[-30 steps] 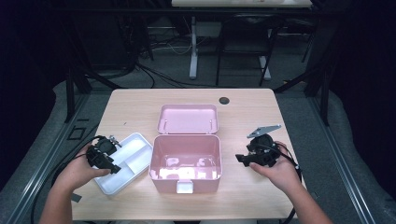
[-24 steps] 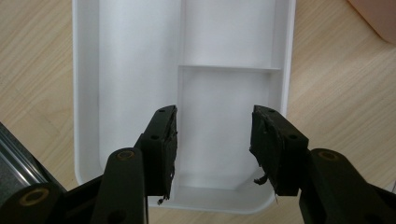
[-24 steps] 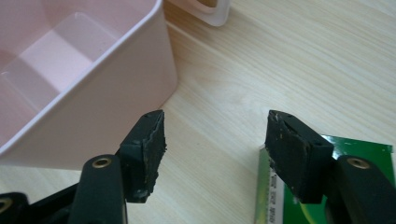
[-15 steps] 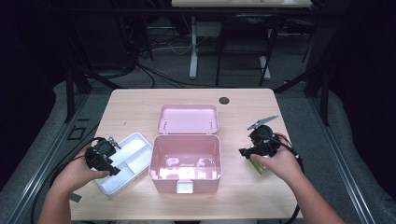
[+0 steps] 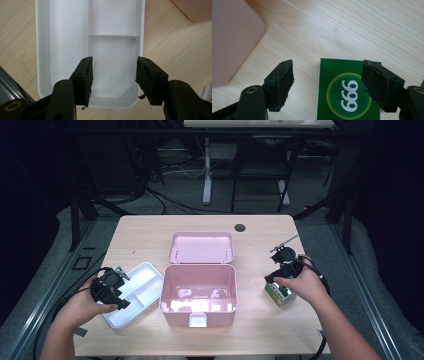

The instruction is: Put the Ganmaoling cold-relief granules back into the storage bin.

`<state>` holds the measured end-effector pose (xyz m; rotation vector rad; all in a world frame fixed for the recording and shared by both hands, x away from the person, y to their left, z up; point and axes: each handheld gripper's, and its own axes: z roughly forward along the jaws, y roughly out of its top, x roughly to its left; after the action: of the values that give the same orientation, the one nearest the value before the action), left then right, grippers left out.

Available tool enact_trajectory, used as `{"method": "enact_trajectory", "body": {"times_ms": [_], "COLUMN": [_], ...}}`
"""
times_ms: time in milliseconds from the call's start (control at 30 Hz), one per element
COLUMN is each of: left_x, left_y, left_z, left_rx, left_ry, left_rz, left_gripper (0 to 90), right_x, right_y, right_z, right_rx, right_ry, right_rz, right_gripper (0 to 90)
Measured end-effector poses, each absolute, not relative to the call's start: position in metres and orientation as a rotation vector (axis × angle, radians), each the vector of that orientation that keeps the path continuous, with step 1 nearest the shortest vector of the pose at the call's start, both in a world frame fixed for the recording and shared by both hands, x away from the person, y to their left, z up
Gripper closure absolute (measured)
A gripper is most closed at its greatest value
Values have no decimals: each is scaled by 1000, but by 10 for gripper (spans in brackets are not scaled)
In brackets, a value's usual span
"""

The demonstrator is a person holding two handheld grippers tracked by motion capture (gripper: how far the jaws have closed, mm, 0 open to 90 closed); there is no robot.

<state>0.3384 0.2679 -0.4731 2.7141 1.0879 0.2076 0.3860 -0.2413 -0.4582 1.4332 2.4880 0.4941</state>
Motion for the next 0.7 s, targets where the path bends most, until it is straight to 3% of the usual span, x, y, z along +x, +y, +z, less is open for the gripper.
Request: {"method": "enact_trajectory", "body": {"times_ms": [300,700], "left_x": [339,341], "left_y": [269,272], "left_z": [-474,-474], "left_rx": [2702,2680], "left_ry": [1076,1080], "left_rz": [183,166], "left_gripper": [471,469], "right_x": [399,407], "right_y": [-252,-260], "right_z": [-465,-475], "right_rx": [1495,1552], "right_ry": [2499,2543], "right_rz": [383,330], "right_gripper": [153,145]}}
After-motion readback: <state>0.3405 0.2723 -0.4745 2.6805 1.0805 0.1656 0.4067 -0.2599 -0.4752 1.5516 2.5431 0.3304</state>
